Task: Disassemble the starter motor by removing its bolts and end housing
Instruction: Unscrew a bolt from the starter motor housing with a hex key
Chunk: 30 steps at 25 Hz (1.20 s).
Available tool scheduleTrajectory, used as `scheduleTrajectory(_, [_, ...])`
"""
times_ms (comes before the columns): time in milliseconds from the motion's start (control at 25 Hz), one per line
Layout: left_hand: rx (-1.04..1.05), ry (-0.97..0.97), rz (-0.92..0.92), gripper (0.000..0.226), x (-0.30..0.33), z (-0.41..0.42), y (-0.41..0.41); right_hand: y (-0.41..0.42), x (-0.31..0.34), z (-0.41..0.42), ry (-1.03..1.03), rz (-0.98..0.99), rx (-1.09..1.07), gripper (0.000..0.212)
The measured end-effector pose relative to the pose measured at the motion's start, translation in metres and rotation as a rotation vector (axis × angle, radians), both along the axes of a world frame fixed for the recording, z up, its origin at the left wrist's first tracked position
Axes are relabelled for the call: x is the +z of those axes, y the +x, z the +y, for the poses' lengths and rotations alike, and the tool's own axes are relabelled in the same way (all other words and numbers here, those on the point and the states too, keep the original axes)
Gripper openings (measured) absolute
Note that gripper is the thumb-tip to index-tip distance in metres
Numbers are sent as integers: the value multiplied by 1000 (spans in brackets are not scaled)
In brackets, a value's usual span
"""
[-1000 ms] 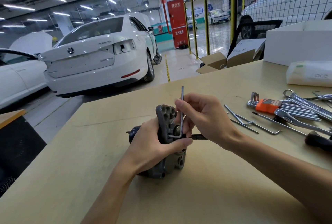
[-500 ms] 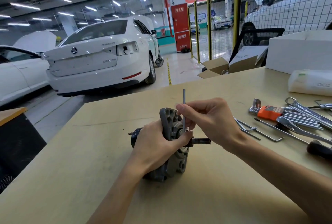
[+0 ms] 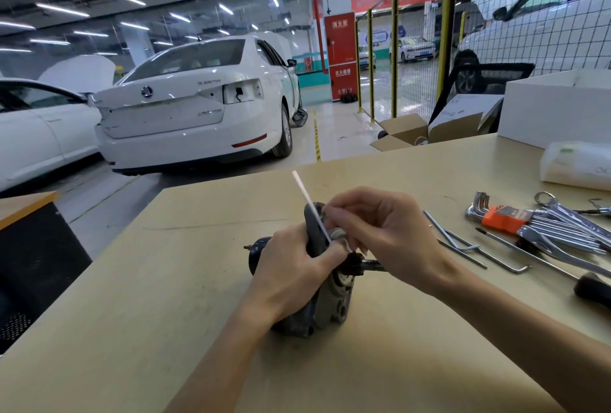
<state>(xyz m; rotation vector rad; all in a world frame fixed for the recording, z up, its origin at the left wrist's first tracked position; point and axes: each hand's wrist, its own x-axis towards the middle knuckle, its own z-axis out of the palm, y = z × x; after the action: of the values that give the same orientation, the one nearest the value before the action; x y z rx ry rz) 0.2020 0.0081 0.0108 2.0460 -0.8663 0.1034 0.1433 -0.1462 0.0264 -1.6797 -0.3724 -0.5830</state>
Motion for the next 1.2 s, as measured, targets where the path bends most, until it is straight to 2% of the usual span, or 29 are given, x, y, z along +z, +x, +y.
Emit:
scheduleTrajectory(240, [-15, 7, 28, 30, -2, 1, 2, 0, -2, 4, -26, 48, -7, 5])
scheduleTrajectory(360, [-5, 23, -1, 44, -3, 2, 3, -2, -1, 7, -74, 24, -43, 8])
scheduleTrajectory(440, [13, 49, -24, 50, -3, 3, 3, -1, -1, 12, -193, -17, -122, 16])
scheduleTrajectory(560, [3, 36, -22, 42, -2, 3, 1, 2, 1, 13, -364, -27, -196, 18])
scheduleTrajectory(720, [-32, 39, -78, 21, 1, 3, -3, -2, 1, 6, -482, -6, -185, 16])
scheduleTrajectory(760, [-26, 33, -89, 31, 1, 3, -4, -3, 1, 4, -507, -2, -187, 17])
scheduleTrajectory(880, [-28, 23, -148, 89, -2, 4, -4, -5, 2, 1, -570, -24, -173, 15])
scheduleTrajectory(920, [-53, 14, -156, 96, -3, 5, -4, -5, 3, 1, -590, -44, -174, 16])
scheduleTrajectory(1000, [-137, -50, -127, 90, -5, 10, -2, -6, 6, -3, -608, -55, -176, 18])
scheduleTrajectory(1080, [-190, -125, -116, 72, -6, 13, -1, -7, 9, -9, -619, -32, -153, 19])
scheduleTrajectory(1200, [-142, -117, -234, 49, -5, 9, -3, -9, 10, -18, -660, 6, -112, 23])
